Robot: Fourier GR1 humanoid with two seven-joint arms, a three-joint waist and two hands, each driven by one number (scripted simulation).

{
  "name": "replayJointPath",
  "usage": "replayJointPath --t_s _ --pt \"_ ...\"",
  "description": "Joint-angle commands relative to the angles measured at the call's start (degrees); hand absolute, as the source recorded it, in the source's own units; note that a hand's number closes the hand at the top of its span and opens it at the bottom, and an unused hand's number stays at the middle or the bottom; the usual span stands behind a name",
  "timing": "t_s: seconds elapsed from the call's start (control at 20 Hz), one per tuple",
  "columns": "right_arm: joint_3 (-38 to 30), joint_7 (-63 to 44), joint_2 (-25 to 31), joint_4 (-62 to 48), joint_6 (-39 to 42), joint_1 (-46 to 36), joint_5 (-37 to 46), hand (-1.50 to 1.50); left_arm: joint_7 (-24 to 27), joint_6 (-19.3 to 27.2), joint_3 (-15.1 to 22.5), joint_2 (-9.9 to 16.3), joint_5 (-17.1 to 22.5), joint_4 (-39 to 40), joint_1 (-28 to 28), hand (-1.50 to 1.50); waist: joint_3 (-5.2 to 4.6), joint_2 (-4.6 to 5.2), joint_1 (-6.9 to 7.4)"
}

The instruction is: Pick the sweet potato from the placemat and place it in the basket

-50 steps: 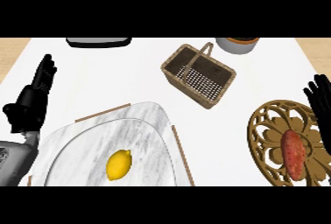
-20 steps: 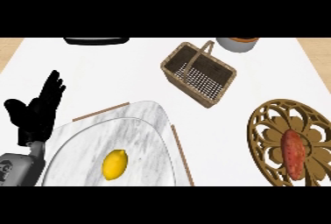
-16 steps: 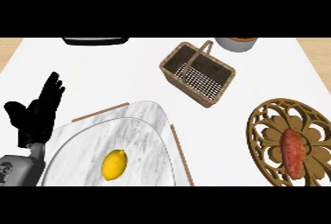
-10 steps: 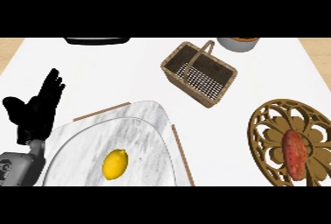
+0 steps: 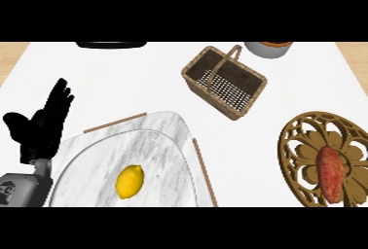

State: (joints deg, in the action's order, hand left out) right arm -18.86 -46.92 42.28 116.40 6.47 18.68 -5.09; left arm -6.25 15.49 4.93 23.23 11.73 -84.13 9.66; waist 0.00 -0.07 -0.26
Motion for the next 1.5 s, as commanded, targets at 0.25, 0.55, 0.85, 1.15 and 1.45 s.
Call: replayJointPath --t_s 0.25,0.55,0.85,1.15,1.45 --pt "7.0 9.3 -12.3 -4.0 -2.0 -1.5 14.5 -1.50 -1.3 -2.5 -2.7 -0.6 -1.8 -2.5 -1.0 0.00 0.02 0.04 0.32" --pt "5.6 15.9 -16.1 -9.8 -2.7 -1.8 20.5 -1.50 -4.3 -2.3 -2.7 -3.4 -4.0 -1.7 2.3 0.00 0.02 0.06 0.11" --pt "3.8 16.7 -21.3 -4.9 -0.4 0.1 21.6 -1.50 -6.0 -3.7 -4.6 -4.1 -6.7 -4.8 0.6 0.00 0.01 0.00 0.05" --pt "3.3 17.9 -22.6 -10.2 0.4 -5.2 25.0 -1.50 -0.2 -5.6 -6.4 -6.8 -7.6 0.7 -0.9 0.00 0.00 0.06 0.24" --pt "2.3 18.4 -25.8 -8.5 1.2 -2.2 27.9 -1.50 -2.3 -6.0 -7.3 -8.2 -9.5 -2.2 -1.2 0.00 0.00 0.04 0.05"
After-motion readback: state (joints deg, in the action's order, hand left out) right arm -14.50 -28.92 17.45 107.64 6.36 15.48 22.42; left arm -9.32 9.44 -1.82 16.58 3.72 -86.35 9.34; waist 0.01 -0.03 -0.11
